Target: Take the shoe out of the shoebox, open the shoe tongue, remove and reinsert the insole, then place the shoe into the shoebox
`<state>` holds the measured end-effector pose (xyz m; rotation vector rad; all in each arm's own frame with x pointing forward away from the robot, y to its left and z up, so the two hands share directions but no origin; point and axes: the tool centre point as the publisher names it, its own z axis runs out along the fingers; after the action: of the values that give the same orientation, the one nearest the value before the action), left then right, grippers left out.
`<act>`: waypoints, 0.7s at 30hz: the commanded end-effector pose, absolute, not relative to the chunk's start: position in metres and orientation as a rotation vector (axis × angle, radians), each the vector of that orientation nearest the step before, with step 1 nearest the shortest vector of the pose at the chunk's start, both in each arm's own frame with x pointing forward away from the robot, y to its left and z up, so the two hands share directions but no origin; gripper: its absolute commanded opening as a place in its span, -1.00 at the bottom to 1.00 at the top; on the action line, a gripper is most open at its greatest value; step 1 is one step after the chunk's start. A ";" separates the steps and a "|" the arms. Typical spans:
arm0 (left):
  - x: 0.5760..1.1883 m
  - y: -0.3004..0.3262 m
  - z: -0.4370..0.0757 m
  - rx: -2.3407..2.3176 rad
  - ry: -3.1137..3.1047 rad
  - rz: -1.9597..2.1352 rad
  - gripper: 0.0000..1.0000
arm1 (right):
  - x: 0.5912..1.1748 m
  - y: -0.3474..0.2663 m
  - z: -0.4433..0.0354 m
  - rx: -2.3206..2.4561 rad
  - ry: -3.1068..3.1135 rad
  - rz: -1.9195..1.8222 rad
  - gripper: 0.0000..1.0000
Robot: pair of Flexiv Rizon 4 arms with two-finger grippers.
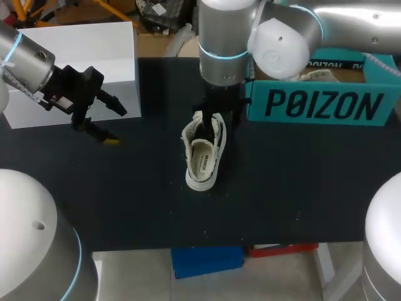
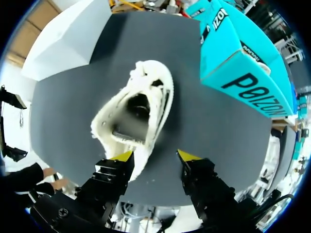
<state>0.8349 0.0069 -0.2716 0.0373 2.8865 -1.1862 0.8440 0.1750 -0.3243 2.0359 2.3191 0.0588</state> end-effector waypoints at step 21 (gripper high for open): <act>0.834 0.007 -0.272 0.036 2.885 -1.182 1.00 | 0.864 0.168 -0.399 2.185 2.196 0.035 -0.05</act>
<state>0.8349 0.0070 -0.2716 0.0373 2.8865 -1.1862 0.8586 0.1639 -0.3889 2.1827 2.1958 0.0481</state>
